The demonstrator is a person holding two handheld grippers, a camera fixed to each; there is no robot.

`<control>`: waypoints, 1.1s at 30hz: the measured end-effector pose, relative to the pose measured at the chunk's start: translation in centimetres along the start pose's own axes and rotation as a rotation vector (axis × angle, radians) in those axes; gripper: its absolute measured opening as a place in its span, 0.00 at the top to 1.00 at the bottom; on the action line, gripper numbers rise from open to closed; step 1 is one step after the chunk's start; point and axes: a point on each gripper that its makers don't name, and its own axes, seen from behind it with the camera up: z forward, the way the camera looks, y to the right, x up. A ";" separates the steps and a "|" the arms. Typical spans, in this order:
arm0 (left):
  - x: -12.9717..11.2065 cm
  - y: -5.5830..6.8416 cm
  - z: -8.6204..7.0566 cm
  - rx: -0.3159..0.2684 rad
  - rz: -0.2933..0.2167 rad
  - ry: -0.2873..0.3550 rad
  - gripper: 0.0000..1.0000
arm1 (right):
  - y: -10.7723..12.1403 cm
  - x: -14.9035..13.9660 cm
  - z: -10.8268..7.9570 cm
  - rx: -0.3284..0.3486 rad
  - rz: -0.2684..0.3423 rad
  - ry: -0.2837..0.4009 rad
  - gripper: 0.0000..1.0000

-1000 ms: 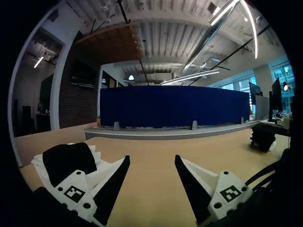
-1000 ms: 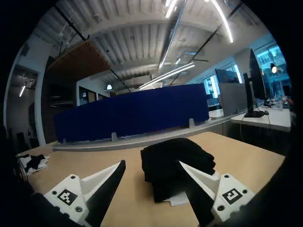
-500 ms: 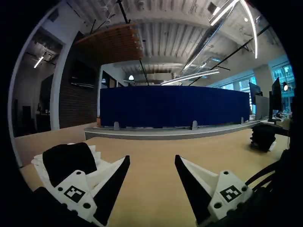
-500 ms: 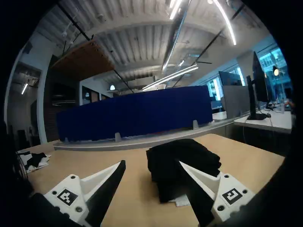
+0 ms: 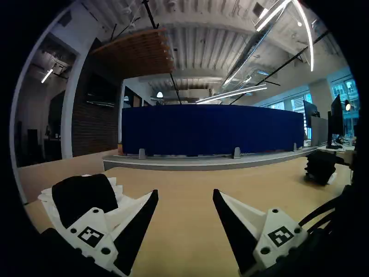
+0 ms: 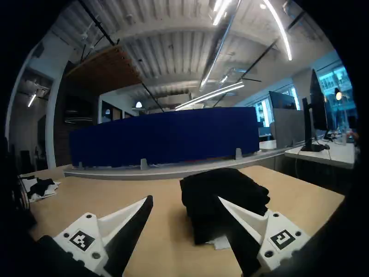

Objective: Fold towel

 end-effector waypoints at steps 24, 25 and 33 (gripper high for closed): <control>0.0 0.0 0.1 0.000 0.000 0.000 0.12 | -0.3 -0.7 0.1 -0.012 -0.099 0.006 0.00; 0.0 0.0 0.1 0.000 0.000 0.000 0.12 | -0.4 -0.7 0.0 -0.012 -0.099 0.006 0.00; 0.0 0.0 0.1 0.000 0.000 0.000 0.12 | -0.4 -0.7 0.0 -0.012 -0.100 0.006 0.00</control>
